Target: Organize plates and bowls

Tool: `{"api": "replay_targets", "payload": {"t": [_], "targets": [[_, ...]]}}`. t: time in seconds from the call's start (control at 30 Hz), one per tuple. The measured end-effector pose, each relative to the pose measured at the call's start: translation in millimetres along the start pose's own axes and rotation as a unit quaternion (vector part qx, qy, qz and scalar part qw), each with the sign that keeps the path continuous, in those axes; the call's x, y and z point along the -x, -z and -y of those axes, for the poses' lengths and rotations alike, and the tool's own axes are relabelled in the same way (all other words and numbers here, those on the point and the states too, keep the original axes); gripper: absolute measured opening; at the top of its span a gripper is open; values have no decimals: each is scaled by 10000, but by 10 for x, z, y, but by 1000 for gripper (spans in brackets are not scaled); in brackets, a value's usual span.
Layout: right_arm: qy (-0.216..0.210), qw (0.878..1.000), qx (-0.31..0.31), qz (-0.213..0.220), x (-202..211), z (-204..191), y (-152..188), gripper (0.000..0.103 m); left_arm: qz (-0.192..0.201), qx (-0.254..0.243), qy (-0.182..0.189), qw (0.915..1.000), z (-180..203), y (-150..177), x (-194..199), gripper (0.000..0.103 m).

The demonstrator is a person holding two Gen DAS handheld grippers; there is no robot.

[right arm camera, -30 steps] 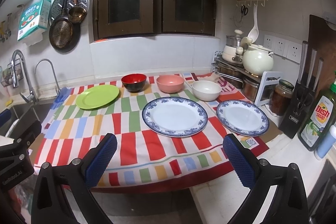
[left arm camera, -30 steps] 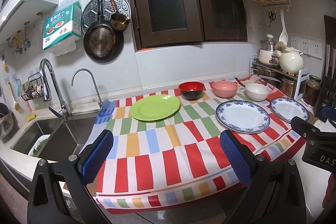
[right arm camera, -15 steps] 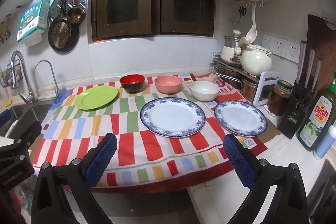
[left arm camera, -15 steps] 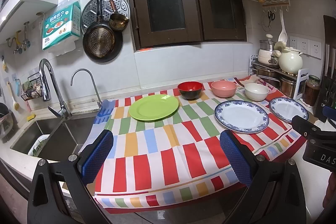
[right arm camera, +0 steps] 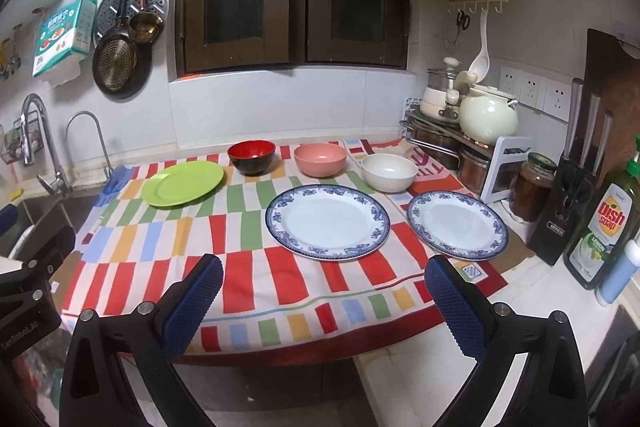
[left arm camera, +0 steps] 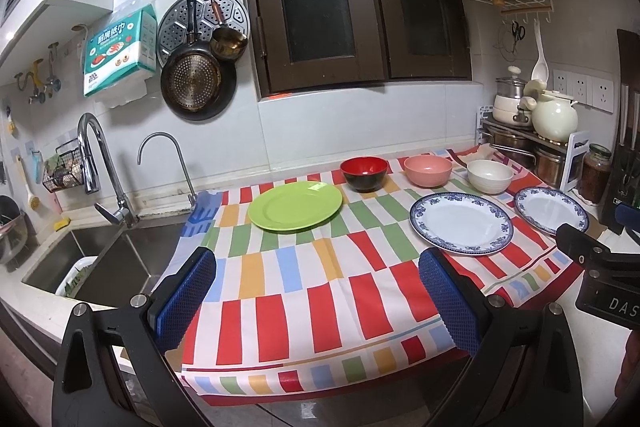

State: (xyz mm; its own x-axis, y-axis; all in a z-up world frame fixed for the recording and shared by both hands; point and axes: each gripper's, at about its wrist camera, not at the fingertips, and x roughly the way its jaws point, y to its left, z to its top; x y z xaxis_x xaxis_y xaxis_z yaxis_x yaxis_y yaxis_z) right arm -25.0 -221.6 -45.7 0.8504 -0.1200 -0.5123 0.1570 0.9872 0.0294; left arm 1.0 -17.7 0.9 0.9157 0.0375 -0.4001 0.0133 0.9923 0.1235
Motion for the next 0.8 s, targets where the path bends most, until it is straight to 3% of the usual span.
{"api": "replay_targets", "payload": {"t": [0.8], "targets": [[-22, 10000, 2, -32, -22, 100, 12, 102, -55, -31, -21, 10000, 76, 29, 2, 103]]}}
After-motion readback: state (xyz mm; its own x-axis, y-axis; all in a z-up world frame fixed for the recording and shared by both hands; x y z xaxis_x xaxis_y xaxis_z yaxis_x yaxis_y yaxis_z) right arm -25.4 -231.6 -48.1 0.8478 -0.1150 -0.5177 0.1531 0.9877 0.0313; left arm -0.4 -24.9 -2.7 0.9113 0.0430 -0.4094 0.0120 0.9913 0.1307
